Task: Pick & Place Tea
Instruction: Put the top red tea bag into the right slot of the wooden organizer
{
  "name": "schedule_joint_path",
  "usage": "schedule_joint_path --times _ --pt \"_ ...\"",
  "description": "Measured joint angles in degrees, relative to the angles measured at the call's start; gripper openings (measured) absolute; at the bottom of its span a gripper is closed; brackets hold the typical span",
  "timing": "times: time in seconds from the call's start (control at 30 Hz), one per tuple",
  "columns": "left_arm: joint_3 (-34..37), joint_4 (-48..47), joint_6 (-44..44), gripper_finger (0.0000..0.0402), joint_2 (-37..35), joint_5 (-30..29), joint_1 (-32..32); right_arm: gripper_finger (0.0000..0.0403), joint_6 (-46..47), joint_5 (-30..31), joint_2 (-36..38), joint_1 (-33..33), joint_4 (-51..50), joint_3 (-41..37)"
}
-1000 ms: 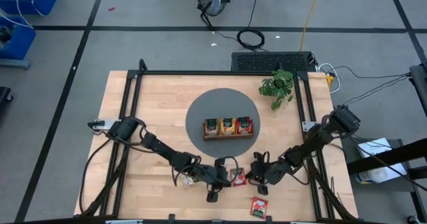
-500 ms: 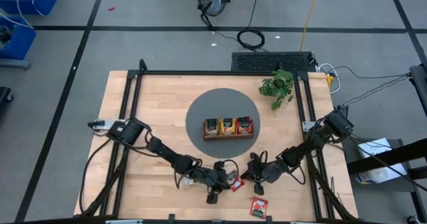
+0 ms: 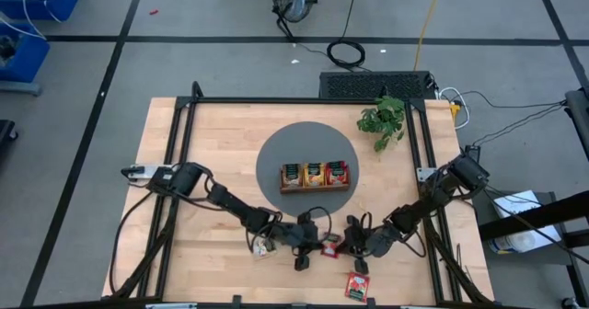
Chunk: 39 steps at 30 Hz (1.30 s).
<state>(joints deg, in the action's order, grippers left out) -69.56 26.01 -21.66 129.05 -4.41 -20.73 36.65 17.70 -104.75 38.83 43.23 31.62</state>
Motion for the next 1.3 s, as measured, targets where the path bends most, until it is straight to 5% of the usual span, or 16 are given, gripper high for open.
schedule_joint_path --times 0.47,0.77,1.3 --pt "0.4 -1.7 5.5 0.0026 -2.9 -1.2 -1.9 0.0 -9.7 0.0 5.3 0.7 3.1 0.0" --pt "-0.6 0.2 9.0 0.0026 -2.3 -0.3 -4.0 0.0 -3.7 3.3 15.5 0.6 -23.5 0.1" --pt "-10.2 -2.7 9.3 0.0008 4.6 5.7 -1.0 0.0037 4.7 -1.1 16.3 0.2 -34.6 0.1"
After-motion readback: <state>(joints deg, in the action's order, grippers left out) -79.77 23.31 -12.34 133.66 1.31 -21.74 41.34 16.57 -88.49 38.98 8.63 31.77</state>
